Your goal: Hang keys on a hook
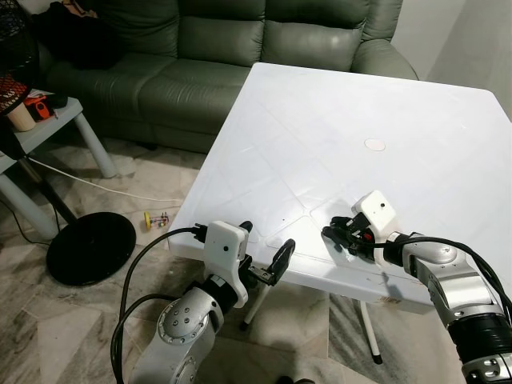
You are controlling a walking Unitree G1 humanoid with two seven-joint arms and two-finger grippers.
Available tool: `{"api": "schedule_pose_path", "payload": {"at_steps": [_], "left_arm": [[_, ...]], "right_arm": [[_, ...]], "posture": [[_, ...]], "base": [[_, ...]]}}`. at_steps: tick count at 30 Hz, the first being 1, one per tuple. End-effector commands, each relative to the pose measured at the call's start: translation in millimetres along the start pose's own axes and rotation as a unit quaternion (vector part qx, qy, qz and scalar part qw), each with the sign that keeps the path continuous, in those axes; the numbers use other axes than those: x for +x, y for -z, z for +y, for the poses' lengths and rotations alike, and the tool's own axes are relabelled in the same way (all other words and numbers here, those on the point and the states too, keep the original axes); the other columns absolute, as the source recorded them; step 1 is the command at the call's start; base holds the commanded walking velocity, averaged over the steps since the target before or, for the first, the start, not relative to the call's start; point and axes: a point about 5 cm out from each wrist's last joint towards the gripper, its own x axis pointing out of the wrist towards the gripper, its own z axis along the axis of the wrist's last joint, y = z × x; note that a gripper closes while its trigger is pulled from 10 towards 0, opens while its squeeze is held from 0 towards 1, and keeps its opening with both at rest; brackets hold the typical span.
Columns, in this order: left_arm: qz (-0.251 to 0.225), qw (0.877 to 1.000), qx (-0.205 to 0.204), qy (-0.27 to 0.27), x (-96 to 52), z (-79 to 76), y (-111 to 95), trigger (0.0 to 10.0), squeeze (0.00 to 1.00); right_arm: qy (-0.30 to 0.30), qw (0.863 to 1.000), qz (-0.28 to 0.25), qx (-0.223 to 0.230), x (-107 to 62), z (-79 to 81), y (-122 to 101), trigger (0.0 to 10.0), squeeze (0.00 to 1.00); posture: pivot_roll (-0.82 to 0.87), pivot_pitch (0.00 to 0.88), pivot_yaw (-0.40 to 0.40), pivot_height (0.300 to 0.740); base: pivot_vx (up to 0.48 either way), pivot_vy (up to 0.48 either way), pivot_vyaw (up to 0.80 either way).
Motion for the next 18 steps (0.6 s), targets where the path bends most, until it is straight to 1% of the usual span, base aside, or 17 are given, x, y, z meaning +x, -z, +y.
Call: {"api": "schedule_pose_path", "payload": {"at_steps": [1, 6, 13, 15, 16, 18], "left_arm": [[-0.009, 1.000, -0.003, 0.002, -0.4, -2.2, -4, 10.0, 0.00], [-0.010, 1.000, -0.005, 0.003, 0.0, -3.4, -4, 10.0, 0.00], [-0.012, 1.000, -0.006, 0.002, 0.2, -3.4, -5, 10.0, 0.00], [-0.013, 1.000, -0.004, 0.002, 0.2, -3.4, -5, 10.0, 0.00], [-0.013, 1.000, -0.004, 0.002, 0.2, -3.4, -5, 10.0, 0.00], [-0.015, 1.000, -0.006, 0.000, 0.5, -2.7, -5, 10.0, 0.00]], "right_arm": [[0.008, 1.000, -0.001, -0.003, -2.6, -2.5, 0, 0.0, 0.00], [0.010, 1.000, -0.007, -0.009, -2.9, -3.4, -1, 0.0, 0.00], [0.016, 1.000, -0.025, -0.001, -1.5, -4.4, -5, 0.0, 0.00], [0.023, 0.999, -0.048, 0.001, 0.0, -6.2, -11, 0.0, 0.00], [0.023, 0.999, -0.048, 0.001, 0.0, -6.2, -11, 0.0, 0.00], [0.031, 0.997, -0.067, 0.020, 0.6, -8.6, -15, 0.0, 0.00]], "posture": [[0.02, 0.121, -0.042, 0.715], [0.02, 0.114, -0.045, 0.715], [0.02, 0.103, -0.046, 0.715], [0.02, 0.098, -0.046, 0.715], [0.02, 0.098, -0.046, 0.715], [0.02, 0.096, -0.046, 0.715]], "base": [[0.000, 0.000, 0.00], [0.000, 0.000, 0.00], [0.000, 0.000, 0.00], [0.000, 0.000, 0.00], [0.000, 0.000, 0.00], [0.000, 0.000, 0.00]]}}
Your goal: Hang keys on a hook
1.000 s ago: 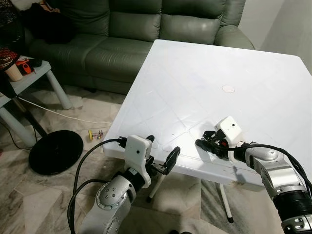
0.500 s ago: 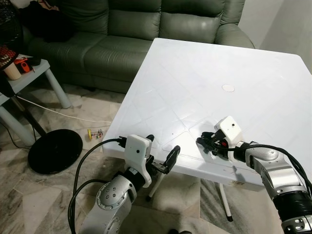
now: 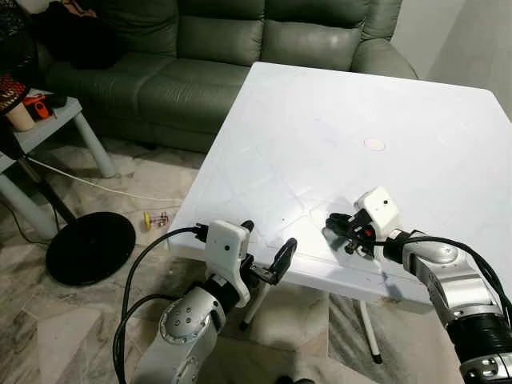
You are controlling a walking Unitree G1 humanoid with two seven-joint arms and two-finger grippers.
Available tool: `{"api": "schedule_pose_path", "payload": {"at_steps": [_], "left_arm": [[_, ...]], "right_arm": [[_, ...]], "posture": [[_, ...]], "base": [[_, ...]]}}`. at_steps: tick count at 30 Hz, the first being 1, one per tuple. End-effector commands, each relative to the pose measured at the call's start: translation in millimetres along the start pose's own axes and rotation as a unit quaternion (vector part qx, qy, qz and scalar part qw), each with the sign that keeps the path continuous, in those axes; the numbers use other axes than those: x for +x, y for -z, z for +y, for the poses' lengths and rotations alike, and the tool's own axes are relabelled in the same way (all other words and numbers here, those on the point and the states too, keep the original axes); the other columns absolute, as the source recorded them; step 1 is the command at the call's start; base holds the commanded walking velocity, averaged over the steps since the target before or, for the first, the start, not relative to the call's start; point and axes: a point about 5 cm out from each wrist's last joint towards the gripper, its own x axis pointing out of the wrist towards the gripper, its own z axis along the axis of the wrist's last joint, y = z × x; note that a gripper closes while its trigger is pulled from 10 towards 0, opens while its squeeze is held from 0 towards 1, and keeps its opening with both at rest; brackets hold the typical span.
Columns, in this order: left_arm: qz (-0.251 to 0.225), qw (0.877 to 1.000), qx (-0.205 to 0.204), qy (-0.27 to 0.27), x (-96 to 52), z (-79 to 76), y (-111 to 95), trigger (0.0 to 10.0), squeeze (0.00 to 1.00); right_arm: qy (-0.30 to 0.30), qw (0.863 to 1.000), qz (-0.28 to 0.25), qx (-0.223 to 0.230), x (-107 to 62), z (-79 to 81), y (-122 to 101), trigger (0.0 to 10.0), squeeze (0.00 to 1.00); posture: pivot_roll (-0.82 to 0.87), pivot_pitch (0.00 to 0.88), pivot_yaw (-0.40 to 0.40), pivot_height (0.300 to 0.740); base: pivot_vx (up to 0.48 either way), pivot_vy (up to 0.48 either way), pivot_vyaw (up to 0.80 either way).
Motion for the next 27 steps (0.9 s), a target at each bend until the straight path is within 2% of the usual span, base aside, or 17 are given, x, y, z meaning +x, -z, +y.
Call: {"api": "schedule_pose_path", "payload": {"at_steps": [1, 5, 6, 7, 8, 12, 13, 14, 17, 18, 20, 22, 24, 25, 27], "left_arm": [[-0.011, 1.000, -0.001, 0.000, -0.5, -1.4, -5, 10.0, 0.00], [-0.017, 1.000, -0.004, -0.006, 2.0, 0.5, -6, 10.0, 0.00], [-0.017, 1.000, -0.004, -0.006, 2.0, 0.5, -6, 10.0, 0.00], [-0.019, 1.000, -0.003, -0.010, 2.8, 1.7, -7, 10.0, 0.00], [-0.021, 1.000, -0.003, -0.016, 5.0, 4.2, -8, 10.0, 0.00], [-0.033, 0.999, -0.006, -0.037, 10.8, 13.7, -14, 10.0, 0.00], [-0.036, 0.998, -0.002, -0.047, 13.5, 18.7, -16, 10.0, 0.00], [-0.045, 0.997, 0.009, -0.066, 19.1, 28.3, -22, 10.0, 0.00], [-0.058, 0.995, 0.004, -0.086, 24.6, 37.3, -29, 10.0, 0.00], [-0.071, 0.992, 0.004, -0.108, 31.5, 49.0, -38, 10.0, 0.00], [-0.078, 0.990, 0.008, -0.120, 35.7, 56.1, -44, 10.0, 0.00], [-0.095, 0.987, 0.006, -0.132, 40.5, 65.7, -55, 10.0, 0.00], [-0.103, 0.985, 0.008, -0.137, 43.4, 70.9, -60, 10.0, 0.00], [-0.113, 0.983, 0.012, -0.143, 47.2, 78.3, -69, 10.0, 0.00], [-0.118, 0.982, 0.014, -0.150, 48.6, 83.2, -73, 10.0, 0.00]], "right_arm": [[0.011, 1.000, -0.024, 0.006, -0.7, -5.5, -10, 0.0, 0.00], [0.032, 0.994, -0.101, 0.039, 0.4, -12.0, -29, 0.0, 0.00], [0.032, 0.994, -0.101, 0.039, 0.4, -12.0, -29, 0.0, 0.00], [0.036, 0.991, -0.120, 0.047, 0.0, -13.3, -34, 3.5, 0.00], [0.053, 0.984, -0.163, 0.047, -1.6, -16.2, -44, 10.0, 0.00], [0.099, 0.967, -0.219, 0.084, -1.9, -21.2, -58, 10.0, 0.00], [0.119, 0.958, -0.243, 0.090, -3.3, -22.8, -64, 10.0, 0.00], [0.147, 0.942, -0.279, 0.114, -5.6, -24.8, -71, 10.0, 0.00], [0.163, 0.932, -0.296, 0.130, -5.8, -24.0, -75, 10.0, 0.00], [0.197, 0.921, -0.305, 0.140, -5.8, -23.4, -76, 10.0, 0.00], [0.221, 0.913, -0.309, 0.151, -5.6, -23.2, -76, 10.0, 0.00], [0.225, 0.904, -0.319, 0.175, -5.1, -18.9, -76, 10.0, 0.00], [0.221, 0.902, -0.324, 0.180, -4.7, -14.9, -76, 10.0, 0.00], [0.220, 0.896, -0.334, 0.193, -5.7, -9.8, -77, 10.0, 0.00], [0.221, 0.893, -0.338, 0.199, -6.4, -7.0, -77, 10.0, 0.00]], "posture": [[0.02, 0.096, -0.046, 0.715], [0.02, 0.099, -0.047, 0.715], [0.02, 0.099, -0.047, 0.715], [0.03, 0.098, -0.047, 0.715], [0.03, 0.096, -0.048, 0.715], [0.03, 0.086, -0.048, 0.715], [0.03, 0.085, -0.048, 0.715], [0.03, 0.075, -0.049, 0.715], [0.03, 0.067, -0.048, 0.715], [0.03, 0.053, -0.050, 0.715], [0.03, 0.051, -0.050, 0.715], [0.02, 0.038, -0.047, 0.715], [0.02, 0.033, -0.047, 0.715], [0.02, 0.025, -0.044, 0.715], [0.02, 0.022, -0.043, 0.715]], "base": [[0.000, 0.000, 0.00], [0.000, 0.000, 0.00], [0.000, 0.000, 0.00], [0.000, 0.000, 0.00], [0.000, 0.000, 0.00], [0.000, 0.000, 0.00], [0.000, 0.000, 0.00], [0.000, 0.000, 0.00], [0.000, 0.000, 0.00], [0.000, 0.000, 0.00], [0.000, 0.000, 0.00], [0.000, 0.000, 0.00], [0.000, 0.000, 0.00], [0.000, 0.000, 0.00], [0.000, 0.000, 0.00]]}}
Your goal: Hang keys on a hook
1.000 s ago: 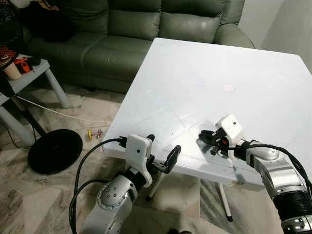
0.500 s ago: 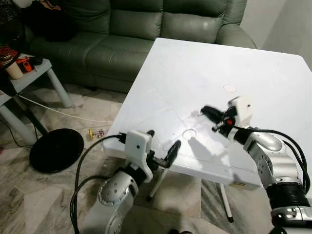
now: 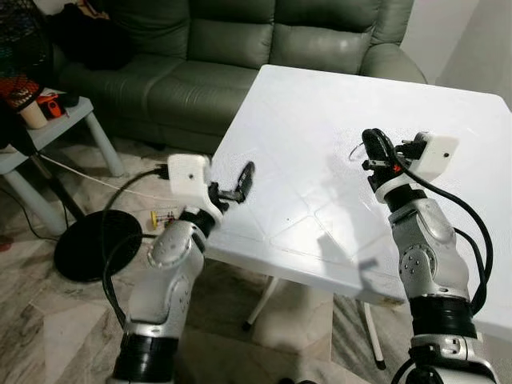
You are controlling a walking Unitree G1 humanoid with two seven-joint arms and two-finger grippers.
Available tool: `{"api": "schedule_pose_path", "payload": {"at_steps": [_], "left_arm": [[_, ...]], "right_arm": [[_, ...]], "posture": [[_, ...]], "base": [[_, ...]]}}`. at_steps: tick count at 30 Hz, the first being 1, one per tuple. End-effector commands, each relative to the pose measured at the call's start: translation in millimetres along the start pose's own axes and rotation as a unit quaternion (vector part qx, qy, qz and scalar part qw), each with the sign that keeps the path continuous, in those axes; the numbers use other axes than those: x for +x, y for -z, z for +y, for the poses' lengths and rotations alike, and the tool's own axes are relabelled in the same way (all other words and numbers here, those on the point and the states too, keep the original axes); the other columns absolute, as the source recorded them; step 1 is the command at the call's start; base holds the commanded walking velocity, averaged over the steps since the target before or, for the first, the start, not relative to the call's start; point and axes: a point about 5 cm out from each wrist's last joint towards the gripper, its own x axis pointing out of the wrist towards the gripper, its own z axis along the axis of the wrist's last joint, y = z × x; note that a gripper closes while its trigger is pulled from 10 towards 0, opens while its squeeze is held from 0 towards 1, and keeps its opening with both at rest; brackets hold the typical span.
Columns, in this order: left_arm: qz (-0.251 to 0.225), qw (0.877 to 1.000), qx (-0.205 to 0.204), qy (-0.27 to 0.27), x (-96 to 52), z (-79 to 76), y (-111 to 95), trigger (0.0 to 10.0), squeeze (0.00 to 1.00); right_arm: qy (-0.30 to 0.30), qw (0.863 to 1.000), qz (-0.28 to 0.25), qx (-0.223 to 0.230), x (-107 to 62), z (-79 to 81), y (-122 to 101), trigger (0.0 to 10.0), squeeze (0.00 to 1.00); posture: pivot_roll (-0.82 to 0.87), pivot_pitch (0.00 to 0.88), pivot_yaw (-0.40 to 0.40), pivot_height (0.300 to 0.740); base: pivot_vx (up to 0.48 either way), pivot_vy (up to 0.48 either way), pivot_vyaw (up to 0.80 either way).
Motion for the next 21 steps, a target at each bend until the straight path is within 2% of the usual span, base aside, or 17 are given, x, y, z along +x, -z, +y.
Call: {"api": "schedule_pose_path", "payload": {"at_steps": [1, 3, 9, 12, 21], "left_arm": [[-0.009, 1.000, -0.002, -0.009, 3.2, 4.7, -4, 10.0, 0.00], [-0.018, 1.000, -0.004, -0.022, 8.0, 14.0, -8, 10.0, 0.00], [-0.035, 0.999, -0.002, -0.020, 5.1, 22.7, -9, 10.0, 0.00], [-0.038, 0.999, -0.013, -0.029, -2.3, 26.6, -5, 10.0, 0.00], [-0.009, 0.998, -0.037, -0.049, -31.7, 29.8, 21, 10.0, 0.00]], "right_arm": [[0.002, 1.000, -0.013, 0.006, -0.7, 1.6, -7, 10.0, 0.00], [-0.003, 1.000, -0.016, 0.006, -4.2, 7.6, -6, 10.0, 0.00], [-0.015, 0.999, -0.014, -0.043, -13.4, 8.2, 0, 10.0, 0.00], [-0.012, 0.997, -0.003, -0.076, -22.4, 8.4, 5, 10.0, 0.00], [-0.012, 0.997, 0.021, -0.068, -50.4, 17.1, 26, 10.0, 0.00]], "posture": [[0.02, 0.022, -0.043, 0.715], [0.01, 0.014, -0.042, 0.715], [0.01, 0.003, -0.039, 0.715], [0.01, 0.000, -0.039, 0.715], [0.01, 0.000, -0.032, 0.715]], "base": [[0.000, 0.000, 0.00], [0.000, 0.000, 0.00], [0.000, 0.000, 0.00], [0.000, 0.000, 0.00], [0.000, 0.000, 0.00]]}}
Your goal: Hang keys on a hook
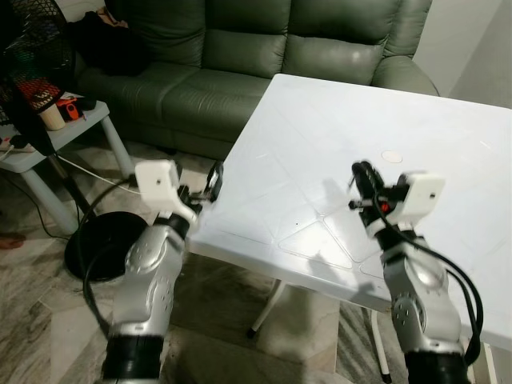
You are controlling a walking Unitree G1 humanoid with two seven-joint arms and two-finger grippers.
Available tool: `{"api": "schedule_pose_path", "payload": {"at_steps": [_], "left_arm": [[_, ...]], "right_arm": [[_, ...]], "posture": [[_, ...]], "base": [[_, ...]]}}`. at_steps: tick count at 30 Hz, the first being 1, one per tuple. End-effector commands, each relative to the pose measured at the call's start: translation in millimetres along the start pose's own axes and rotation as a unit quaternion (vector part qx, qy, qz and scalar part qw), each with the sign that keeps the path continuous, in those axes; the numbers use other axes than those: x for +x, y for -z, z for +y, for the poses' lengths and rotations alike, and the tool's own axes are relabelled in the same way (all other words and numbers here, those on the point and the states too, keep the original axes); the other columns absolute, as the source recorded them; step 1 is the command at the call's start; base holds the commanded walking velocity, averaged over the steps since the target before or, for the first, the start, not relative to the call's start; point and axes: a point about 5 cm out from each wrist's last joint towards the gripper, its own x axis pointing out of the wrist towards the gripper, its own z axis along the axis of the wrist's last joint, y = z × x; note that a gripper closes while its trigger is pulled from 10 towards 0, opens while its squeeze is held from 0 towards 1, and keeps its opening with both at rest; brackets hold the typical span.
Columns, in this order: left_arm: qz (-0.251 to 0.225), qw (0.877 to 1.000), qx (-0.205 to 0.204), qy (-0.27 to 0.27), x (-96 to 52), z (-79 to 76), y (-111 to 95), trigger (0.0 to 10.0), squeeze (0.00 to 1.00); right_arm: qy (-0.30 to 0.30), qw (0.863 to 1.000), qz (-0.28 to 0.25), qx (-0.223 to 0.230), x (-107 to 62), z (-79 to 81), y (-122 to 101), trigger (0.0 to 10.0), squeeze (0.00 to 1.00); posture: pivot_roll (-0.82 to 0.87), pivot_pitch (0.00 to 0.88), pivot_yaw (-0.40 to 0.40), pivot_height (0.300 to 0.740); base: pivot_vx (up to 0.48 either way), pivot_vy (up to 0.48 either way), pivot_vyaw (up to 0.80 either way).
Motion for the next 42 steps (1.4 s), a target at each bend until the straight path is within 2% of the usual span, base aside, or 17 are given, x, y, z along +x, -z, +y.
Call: {"api": "schedule_pose_path", "payload": {"at_steps": [1, 10, 21, 42], "left_arm": [[-0.012, 1.000, -0.003, 0.008, -1.9, -3.7, -4, 10.0, 0.00], [-0.013, 1.000, -0.001, -0.001, 1.7, 2.8, -7, 10.0, 0.00], [-0.009, 1.000, -0.008, -0.010, 3.2, 7.6, -7, 10.0, 0.00], [-0.016, 0.999, -0.023, -0.026, 2.6, 8.7, -6, 10.0, 0.00]], "right_arm": [[-0.002, 1.000, -0.017, -0.007, -0.2, 3.9, -6, 10.0, 0.00], [-0.002, 1.000, 0.004, -0.011, 2.6, 12.9, 4, 10.0, 0.00], [-0.010, 0.999, 0.016, -0.032, 4.9, 11.3, 6, 10.0, 0.00], [-0.018, 0.998, 0.039, -0.037, 8.2, 9.9, 9, 10.0, 0.00]], "posture": [[0.01, 0.000, -0.032, 0.715], [0.02, 0.000, -0.038, 0.715], [0.03, 0.000, -0.047, 0.715], [0.04, 0.000, -0.068, 0.715]], "base": [[0.000, 0.000, 0.00], [0.000, 0.000, 0.00], [0.000, 0.000, 0.00], [0.000, 0.385, -0.06]]}}
